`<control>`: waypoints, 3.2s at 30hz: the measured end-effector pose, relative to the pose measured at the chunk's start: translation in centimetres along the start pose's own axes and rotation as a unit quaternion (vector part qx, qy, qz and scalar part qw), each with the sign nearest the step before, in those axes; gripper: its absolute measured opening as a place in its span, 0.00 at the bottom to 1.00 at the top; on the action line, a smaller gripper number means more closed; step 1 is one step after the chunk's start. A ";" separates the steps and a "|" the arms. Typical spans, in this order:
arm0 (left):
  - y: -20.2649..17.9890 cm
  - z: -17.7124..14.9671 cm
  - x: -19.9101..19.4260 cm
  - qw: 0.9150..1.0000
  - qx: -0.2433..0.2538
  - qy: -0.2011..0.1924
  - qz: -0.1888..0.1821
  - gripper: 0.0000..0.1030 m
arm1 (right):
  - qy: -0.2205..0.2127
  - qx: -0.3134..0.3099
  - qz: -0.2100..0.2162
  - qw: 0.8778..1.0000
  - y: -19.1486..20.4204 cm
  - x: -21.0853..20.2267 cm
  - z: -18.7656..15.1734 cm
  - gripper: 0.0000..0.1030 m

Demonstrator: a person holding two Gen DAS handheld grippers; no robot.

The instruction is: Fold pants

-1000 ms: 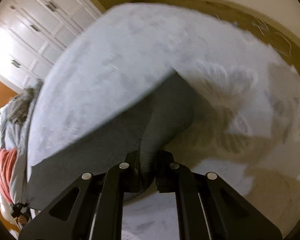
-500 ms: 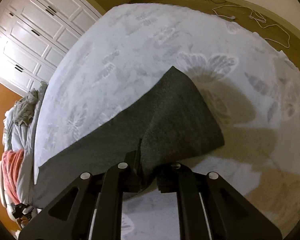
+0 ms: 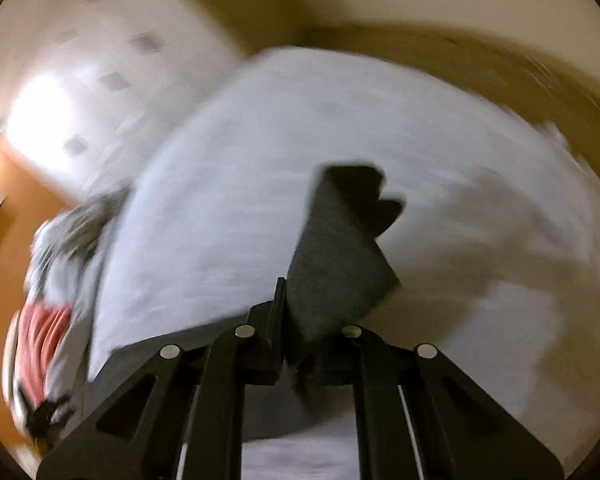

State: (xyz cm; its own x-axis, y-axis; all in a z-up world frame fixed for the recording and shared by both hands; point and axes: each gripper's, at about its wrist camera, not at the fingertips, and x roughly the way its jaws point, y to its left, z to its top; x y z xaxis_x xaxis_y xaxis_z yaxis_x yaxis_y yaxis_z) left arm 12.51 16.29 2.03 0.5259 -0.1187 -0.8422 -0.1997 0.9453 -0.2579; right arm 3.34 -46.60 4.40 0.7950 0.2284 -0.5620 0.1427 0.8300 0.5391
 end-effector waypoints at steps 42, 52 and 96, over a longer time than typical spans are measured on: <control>-7.2 -5.0 9.5 0.979 0.033 0.141 -0.143 0.73 | 0.214 -0.077 -0.024 0.974 7.6 11.9 -11.5 0.79; -11.7 -4.8 10.6 0.979 0.096 0.118 -0.136 0.05 | 0.211 -0.094 -0.026 0.973 7.3 11.9 -11.8 0.79; -1.6 -3.4 2.1 0.996 0.088 -0.002 -0.007 0.61 | 0.141 -0.171 -0.113 0.969 6.0 7.2 -10.9 0.17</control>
State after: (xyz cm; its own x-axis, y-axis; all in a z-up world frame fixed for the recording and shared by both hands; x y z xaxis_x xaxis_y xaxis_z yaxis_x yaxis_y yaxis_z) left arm 11.09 13.48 -0.96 0.5309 -0.1314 -0.8372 -0.0443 0.9822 -0.1823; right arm 3.50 -34.49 -3.22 0.5668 0.1102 -0.8164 0.0529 0.9841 0.1696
